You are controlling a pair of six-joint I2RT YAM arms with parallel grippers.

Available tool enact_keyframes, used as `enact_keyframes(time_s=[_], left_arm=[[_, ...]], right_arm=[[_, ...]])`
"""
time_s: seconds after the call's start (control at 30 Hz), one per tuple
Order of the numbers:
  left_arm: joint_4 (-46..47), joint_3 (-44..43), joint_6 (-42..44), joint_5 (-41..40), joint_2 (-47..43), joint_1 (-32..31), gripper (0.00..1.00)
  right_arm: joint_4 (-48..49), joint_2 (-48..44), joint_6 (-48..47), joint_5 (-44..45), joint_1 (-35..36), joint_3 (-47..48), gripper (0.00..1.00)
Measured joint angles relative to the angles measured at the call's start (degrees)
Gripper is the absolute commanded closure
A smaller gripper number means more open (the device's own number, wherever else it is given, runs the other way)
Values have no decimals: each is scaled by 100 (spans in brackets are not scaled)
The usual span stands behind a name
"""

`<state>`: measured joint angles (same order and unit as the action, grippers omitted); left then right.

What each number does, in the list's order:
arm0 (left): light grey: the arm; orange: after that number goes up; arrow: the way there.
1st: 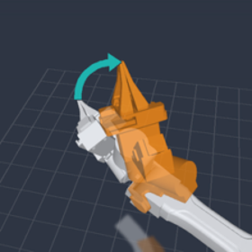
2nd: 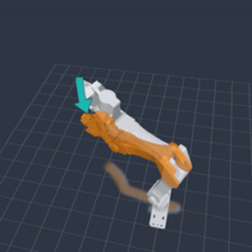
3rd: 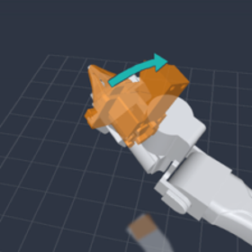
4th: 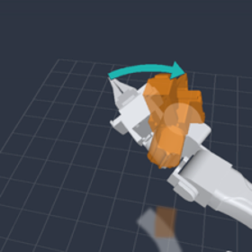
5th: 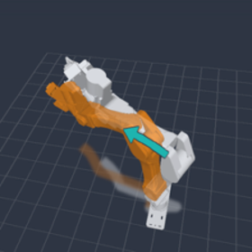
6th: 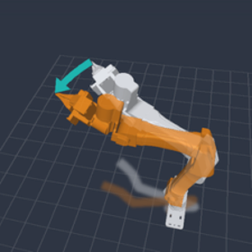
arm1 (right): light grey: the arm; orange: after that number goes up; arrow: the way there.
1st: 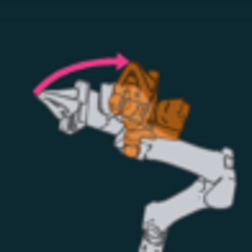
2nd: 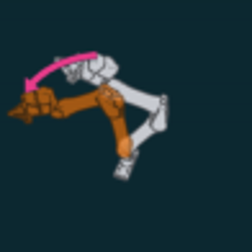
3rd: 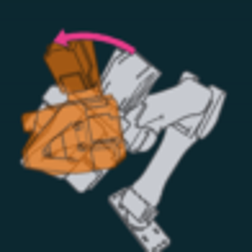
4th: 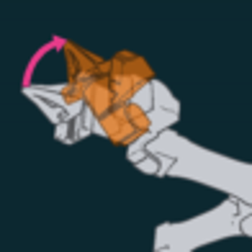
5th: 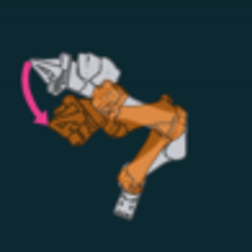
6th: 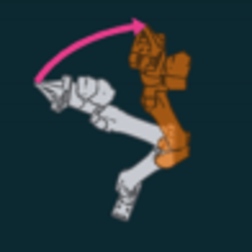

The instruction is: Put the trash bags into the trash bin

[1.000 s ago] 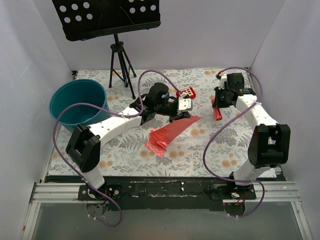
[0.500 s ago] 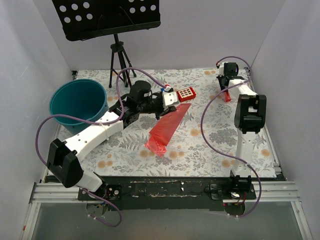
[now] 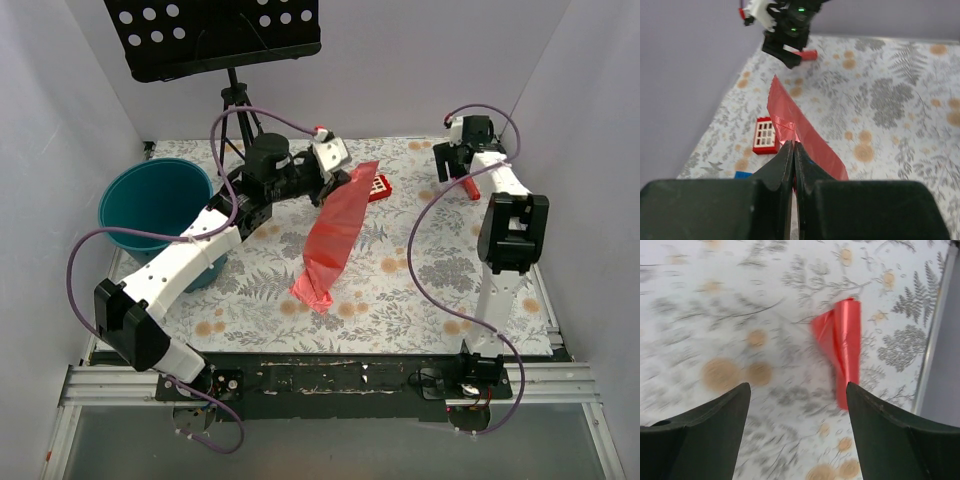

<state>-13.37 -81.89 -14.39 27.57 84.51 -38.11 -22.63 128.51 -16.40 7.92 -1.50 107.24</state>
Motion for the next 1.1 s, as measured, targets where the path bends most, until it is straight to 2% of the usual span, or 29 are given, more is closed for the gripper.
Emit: enact_keyframes(time_s=[0.13, 0.27, 0.33, 0.4, 0.47, 0.53, 0.83, 0.87, 0.97, 1.07, 1.1], left_arm=[[675, -361, -612, -463, 111, 87, 100], [1239, -599, -1047, -868, 234, 170, 100], [1357, -726, -1156, -914, 280, 205, 100], [1456, -916, -1250, -922, 321, 234, 100], [1491, -1123, -1311, -925, 352, 243, 100], [1515, -1375, -1362, -914, 385, 240, 100], [1556, -2645, -1526, -802, 623, 240, 100], [1563, -2765, -1519, -785, 664, 240, 100], [1606, -3008, -1462, -758, 756, 240, 100], [1700, -3067, -1333, -776, 811, 240, 100], [1731, -3067, -1276, -804, 839, 240, 100]], right_arm=[[-131, -1690, 282, -1381, 7, -1064, 22], [732, -4402, 343, -3292, 160, -3167, 17], [1010, -5445, 258, -3696, 660, -3891, 17], [1215, -5989, 122, -4063, 1478, -4183, 17], [1421, -6046, 46, -4253, 2188, -4258, 17], [1615, -5901, 13, -4277, 2514, -4345, 17], [2251, -4725, 210, -4065, 2594, -4625, 19], [2350, -4660, 240, -4142, 2605, -4588, 23], [2605, -4430, 297, -4339, 2664, -4332, 45], [2789, -4288, 374, -4513, 2734, -4113, 77], [2830, -4291, 422, -4570, 2752, -4111, 91]])
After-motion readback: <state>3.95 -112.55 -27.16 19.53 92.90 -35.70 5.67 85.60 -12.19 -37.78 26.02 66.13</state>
